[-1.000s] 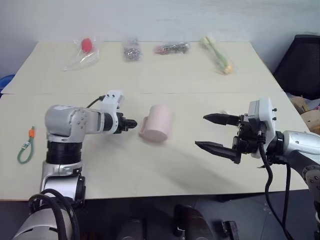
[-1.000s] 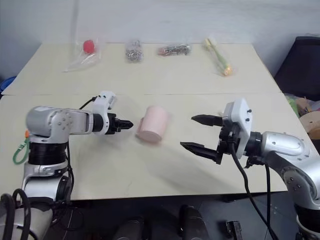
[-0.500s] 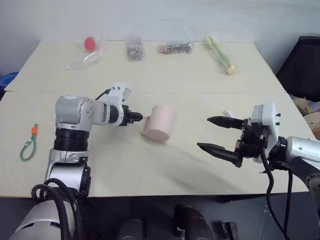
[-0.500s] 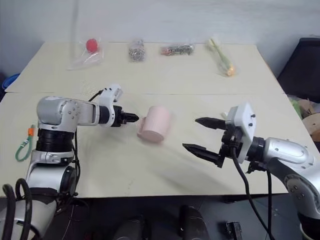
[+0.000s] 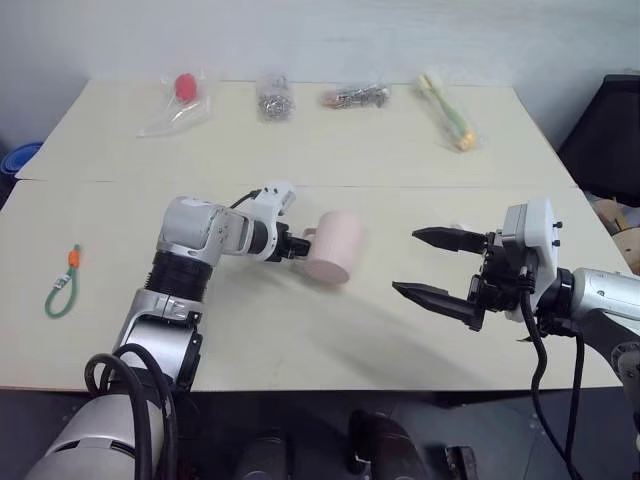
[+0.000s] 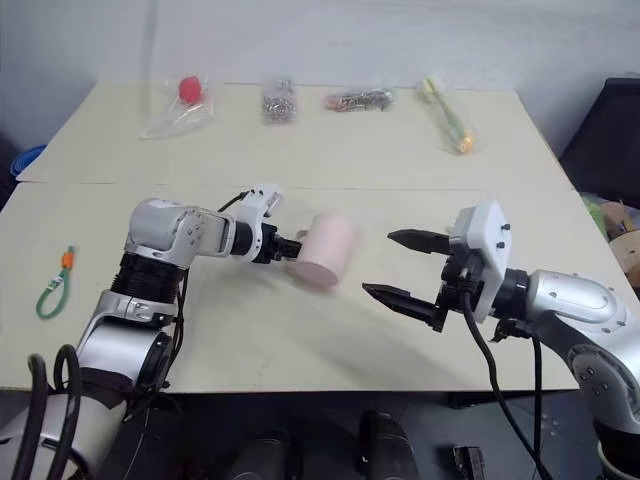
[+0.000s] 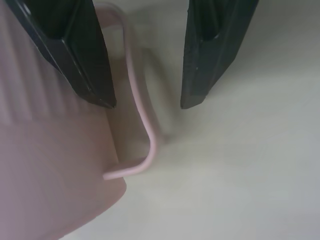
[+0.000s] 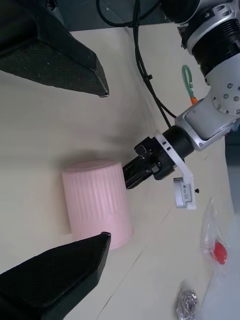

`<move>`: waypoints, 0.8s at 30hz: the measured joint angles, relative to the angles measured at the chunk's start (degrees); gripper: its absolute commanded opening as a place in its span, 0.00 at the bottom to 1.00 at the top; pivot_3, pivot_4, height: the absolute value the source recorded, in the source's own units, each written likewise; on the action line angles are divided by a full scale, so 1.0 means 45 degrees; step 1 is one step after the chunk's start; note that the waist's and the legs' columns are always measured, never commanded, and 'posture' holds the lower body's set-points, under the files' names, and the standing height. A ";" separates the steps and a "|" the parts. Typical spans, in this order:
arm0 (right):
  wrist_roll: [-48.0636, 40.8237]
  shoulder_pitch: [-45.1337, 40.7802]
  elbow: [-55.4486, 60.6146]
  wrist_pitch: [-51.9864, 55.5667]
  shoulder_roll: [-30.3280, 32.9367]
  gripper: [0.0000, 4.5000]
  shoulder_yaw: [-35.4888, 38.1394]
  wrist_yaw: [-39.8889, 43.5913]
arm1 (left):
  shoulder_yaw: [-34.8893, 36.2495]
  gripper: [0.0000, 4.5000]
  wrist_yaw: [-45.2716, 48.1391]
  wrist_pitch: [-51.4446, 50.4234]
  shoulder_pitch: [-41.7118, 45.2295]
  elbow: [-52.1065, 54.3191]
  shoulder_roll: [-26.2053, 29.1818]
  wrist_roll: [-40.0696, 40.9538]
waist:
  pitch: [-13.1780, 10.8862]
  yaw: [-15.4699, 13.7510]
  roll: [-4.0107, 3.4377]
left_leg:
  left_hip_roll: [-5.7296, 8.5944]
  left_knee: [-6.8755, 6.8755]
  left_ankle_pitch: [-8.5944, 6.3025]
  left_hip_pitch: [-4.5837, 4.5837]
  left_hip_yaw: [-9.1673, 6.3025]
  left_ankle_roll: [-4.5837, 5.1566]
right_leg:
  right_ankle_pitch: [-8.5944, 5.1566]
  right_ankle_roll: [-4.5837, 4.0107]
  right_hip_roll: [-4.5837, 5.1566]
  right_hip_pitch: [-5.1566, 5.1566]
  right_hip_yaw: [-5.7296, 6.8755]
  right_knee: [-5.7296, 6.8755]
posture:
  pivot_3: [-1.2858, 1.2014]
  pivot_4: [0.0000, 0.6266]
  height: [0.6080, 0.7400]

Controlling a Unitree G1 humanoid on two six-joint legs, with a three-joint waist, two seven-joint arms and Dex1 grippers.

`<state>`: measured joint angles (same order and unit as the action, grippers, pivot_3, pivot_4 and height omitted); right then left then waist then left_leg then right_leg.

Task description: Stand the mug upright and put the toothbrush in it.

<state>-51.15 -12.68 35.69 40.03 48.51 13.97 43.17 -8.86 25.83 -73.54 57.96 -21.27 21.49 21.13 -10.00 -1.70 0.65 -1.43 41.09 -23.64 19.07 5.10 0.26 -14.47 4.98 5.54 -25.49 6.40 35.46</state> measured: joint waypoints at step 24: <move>-0.0074 -0.0056 -0.0006 0.0008 -0.0006 1.00 -0.0034 -0.0244 | 0.2565 0.00 -0.2009 0.9802 -0.3470 0.2102 -0.2322 -0.1944 | -0.0002 0.0011 0.0001 | -0.0021 0.0003 0.0000 0.0016 -0.0021 0.0006 | 0.0004 -0.0002 0.0015 -0.0002 0.0022 -0.0012 | 0.52 0.24 1.00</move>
<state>-51.49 -12.94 35.67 40.06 48.48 13.82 42.07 2.68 16.79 -29.43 42.34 -11.81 11.04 12.38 -10.00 -1.65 0.66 -1.52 41.10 -23.64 19.15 5.01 0.29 -14.45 4.97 5.61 -25.50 6.50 35.40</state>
